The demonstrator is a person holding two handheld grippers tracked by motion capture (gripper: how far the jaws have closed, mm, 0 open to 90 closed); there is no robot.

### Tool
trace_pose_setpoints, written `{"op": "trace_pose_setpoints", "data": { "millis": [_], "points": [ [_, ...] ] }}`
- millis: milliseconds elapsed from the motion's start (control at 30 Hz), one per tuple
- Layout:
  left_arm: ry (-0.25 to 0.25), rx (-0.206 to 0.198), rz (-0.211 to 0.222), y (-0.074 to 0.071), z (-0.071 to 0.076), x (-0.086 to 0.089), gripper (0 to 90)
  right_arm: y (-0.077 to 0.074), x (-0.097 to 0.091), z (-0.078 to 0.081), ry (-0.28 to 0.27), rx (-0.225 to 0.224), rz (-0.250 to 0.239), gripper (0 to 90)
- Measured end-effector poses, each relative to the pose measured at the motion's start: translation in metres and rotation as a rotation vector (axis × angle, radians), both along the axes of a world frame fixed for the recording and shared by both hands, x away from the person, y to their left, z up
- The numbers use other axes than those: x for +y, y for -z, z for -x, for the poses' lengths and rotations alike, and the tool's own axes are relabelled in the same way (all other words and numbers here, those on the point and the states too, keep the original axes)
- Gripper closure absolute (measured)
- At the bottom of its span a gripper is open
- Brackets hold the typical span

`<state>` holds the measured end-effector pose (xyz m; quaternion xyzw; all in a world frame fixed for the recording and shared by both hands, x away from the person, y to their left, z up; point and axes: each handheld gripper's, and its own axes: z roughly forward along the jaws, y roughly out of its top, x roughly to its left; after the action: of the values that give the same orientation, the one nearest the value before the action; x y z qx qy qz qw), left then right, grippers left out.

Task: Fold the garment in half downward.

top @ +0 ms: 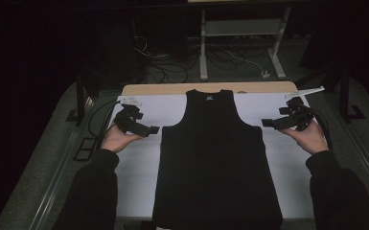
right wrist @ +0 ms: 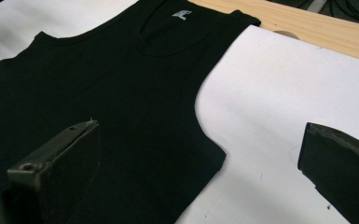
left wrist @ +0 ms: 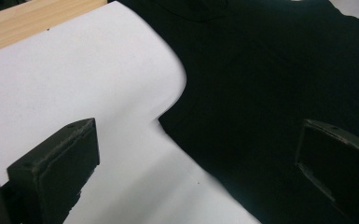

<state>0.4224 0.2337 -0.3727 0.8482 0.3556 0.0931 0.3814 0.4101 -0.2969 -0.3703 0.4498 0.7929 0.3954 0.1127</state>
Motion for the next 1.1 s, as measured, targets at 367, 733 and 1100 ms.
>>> {"op": "trace_pose_setpoints", "data": {
  "millis": [367, 733, 1100],
  "points": [
    [-0.018, 0.016, 0.014, 0.010, -0.009, 0.001, 0.0, 0.012, 0.007, -0.008, -0.009, 0.028, 0.006, 0.0],
    [-0.027, 0.050, 0.021, 0.021, -0.017, 0.000, 0.0, 0.023, 0.013, -0.014, -0.008, 0.039, 0.018, 0.0],
    [-0.029, 0.069, 0.054, 0.033, -0.025, -0.003, 0.0, 0.037, 0.015, -0.021, 0.004, 0.070, 0.013, 0.0]
  ]
}}
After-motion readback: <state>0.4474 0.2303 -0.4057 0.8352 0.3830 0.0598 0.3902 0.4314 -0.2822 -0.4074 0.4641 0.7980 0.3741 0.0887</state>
